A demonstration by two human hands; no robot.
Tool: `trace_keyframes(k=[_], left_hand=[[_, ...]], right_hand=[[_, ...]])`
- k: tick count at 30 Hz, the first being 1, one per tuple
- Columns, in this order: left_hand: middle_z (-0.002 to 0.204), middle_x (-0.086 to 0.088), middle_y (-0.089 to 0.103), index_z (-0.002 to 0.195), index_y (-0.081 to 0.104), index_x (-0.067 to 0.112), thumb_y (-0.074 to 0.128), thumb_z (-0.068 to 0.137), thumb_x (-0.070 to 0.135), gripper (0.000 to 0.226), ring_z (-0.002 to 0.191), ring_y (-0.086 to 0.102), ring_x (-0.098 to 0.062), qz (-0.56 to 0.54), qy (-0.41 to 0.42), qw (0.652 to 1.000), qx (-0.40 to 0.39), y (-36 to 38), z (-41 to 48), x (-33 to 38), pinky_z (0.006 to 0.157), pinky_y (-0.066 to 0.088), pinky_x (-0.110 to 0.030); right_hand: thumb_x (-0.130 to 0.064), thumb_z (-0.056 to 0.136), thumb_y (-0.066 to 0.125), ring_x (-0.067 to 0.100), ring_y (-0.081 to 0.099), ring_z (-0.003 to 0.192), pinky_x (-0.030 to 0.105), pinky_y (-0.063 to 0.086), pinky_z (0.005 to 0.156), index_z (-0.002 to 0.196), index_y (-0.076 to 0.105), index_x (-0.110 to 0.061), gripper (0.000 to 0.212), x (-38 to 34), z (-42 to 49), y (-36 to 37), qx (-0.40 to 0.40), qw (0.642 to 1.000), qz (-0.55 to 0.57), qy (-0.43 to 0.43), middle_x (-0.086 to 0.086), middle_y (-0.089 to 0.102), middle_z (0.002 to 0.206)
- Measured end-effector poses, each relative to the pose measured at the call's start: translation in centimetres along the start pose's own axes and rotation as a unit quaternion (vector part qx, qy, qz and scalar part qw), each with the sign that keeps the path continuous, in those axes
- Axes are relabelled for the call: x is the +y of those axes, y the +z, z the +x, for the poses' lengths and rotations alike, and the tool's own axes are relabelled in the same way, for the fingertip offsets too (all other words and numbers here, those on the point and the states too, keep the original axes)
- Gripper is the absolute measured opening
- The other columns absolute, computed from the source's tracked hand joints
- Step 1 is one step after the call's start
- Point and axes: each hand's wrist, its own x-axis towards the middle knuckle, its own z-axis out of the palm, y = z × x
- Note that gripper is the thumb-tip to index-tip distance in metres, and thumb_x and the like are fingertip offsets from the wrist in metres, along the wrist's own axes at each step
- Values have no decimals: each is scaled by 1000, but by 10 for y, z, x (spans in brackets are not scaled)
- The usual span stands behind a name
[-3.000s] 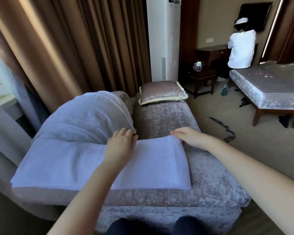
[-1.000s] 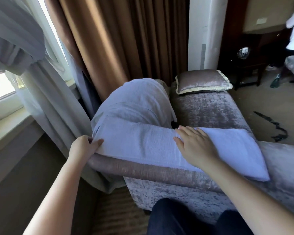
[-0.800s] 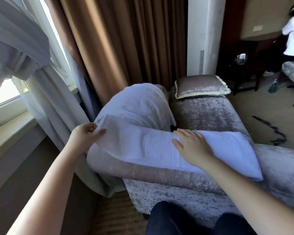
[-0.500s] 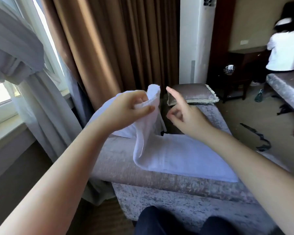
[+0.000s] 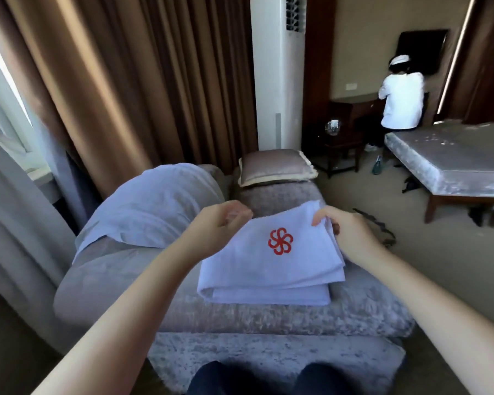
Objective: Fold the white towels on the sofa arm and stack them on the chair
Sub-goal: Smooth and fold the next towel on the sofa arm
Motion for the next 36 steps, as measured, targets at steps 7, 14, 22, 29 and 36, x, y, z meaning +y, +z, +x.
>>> trace_keyframes(k=[7, 14, 22, 29, 36], left_hand=[[136, -19, 56, 130, 60, 9, 35, 91, 66, 74, 127, 52, -36, 199, 48, 978, -38, 53, -32, -69, 106, 38, -43], [163, -4, -2, 152, 6, 47, 11, 82, 86, 80, 150, -4, -32, 265, 51, 960, -77, 60, -52, -84, 116, 14, -48], [139, -9, 50, 133, 51, 22, 48, 93, 59, 54, 129, 46, -31, 277, 237, 930, 44, 67, -66, -60, 109, 33, -51], [79, 1, 55, 81, 62, 16, 71, 77, 12, 11, 70, 49, -22, 302, 321, 894, 77, 105, -58, -23, 62, 40, -34], [89, 3, 58, 96, 50, 19, 53, 92, 17, 4, 76, 47, -18, 215, 333, 916, 69, 88, -67, -17, 69, 36, -28]], right_hand=[[4, 92, 43, 8, 60, 66, 23, 43, 58, 84, 71, -18, 37, 28, -18, 10, -50, 979, 134, 146, -6, 67, 78], [-8, 94, 57, -7, 52, 54, 13, 33, 55, 105, 62, -29, 24, 12, -1, 14, -29, 978, 164, 128, -18, 54, 54], [-12, 96, 55, 19, 61, 90, 38, 52, 82, 120, 53, -22, 26, 22, -11, 16, 33, 965, 151, 213, 6, 64, 100], [-7, 94, 59, 3, 54, 49, 20, 44, 59, 111, 68, -8, 19, 9, -9, 4, -80, 943, 218, 241, -1, 62, 59], [-5, 94, 60, -7, 54, 47, 9, 40, 44, 105, 64, 1, 14, -5, 12, 9, 20, 956, 231, 181, 6, 63, 79]])
